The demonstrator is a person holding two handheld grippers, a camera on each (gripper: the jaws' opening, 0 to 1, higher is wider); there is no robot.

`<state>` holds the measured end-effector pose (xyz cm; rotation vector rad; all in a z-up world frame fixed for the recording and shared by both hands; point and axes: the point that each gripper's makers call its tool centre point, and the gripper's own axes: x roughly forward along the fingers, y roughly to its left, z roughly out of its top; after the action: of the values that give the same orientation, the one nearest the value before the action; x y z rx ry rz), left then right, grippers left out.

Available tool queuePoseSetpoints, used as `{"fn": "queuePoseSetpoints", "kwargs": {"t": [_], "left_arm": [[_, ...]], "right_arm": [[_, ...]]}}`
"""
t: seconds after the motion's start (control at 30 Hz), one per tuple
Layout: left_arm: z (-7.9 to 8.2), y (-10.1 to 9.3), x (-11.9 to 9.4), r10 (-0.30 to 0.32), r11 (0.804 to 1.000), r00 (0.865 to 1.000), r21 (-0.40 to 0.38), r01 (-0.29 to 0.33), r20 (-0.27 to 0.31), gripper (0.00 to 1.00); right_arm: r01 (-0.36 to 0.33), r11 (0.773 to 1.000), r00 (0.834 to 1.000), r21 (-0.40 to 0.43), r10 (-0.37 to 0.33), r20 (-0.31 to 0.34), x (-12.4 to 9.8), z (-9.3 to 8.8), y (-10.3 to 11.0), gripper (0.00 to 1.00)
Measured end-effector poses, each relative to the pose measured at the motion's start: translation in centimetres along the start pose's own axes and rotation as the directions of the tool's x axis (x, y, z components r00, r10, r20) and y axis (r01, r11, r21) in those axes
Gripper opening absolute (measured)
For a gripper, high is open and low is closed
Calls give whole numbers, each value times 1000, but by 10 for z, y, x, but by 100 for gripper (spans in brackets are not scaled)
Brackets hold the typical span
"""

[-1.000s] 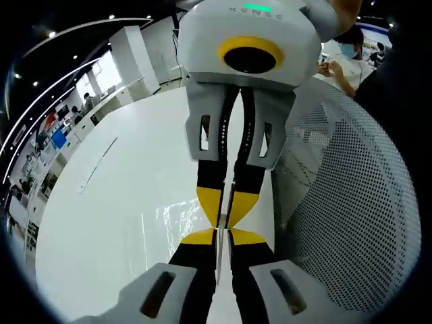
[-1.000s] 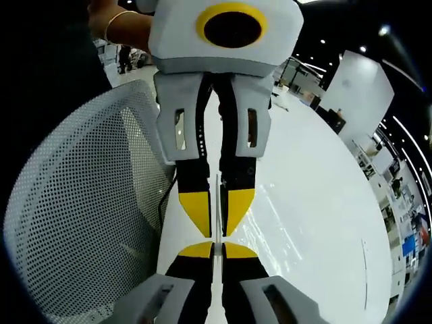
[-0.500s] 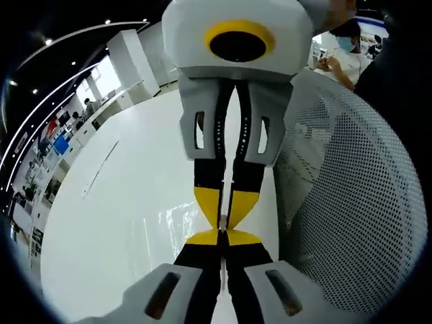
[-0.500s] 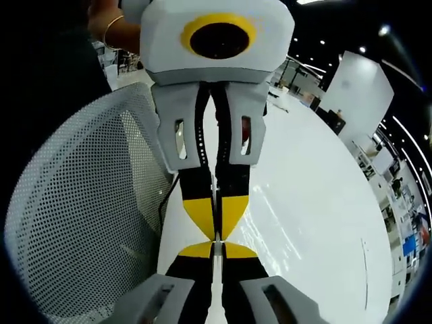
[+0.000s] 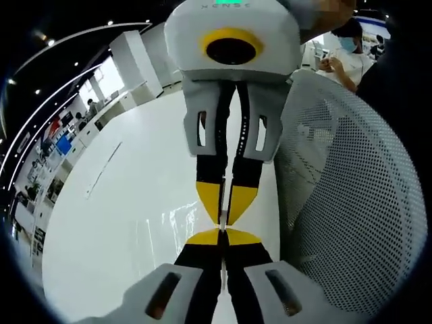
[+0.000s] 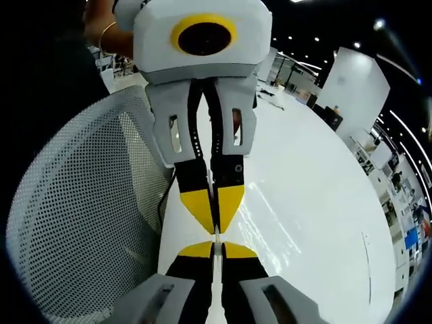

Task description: Open the resealable bag by pulling the two sides of the seal apart until the entire bag opening is separated and visibly accessible.

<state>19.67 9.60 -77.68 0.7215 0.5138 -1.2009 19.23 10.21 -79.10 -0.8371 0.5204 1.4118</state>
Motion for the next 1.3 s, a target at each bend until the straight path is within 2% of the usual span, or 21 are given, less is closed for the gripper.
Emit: {"fn": "queuePoseSetpoints", "kwargs": {"t": [0.23,0.8,0.93,1.3], "left_arm": [[-2,-1,-3,6,1000,1000,-4,-6,-3,0],[-5,-1,-7,21,1000,1000,-9,-21,1,0],[-5,-4,-8,16,999,1000,30,-16,-14,0],[-12,-4,-11,20,1000,1000,7,-19,-14,0]], "right_arm": [[0,1000,1000,1,1,-24,-2,-9,1,0],[5,999,999,52,-3,-33,-7,-26,-1,0],[2,998,999,59,0,-37,-7,-29,0,0],[2,997,998,76,2,-59,-8,-41,1,0]]}}
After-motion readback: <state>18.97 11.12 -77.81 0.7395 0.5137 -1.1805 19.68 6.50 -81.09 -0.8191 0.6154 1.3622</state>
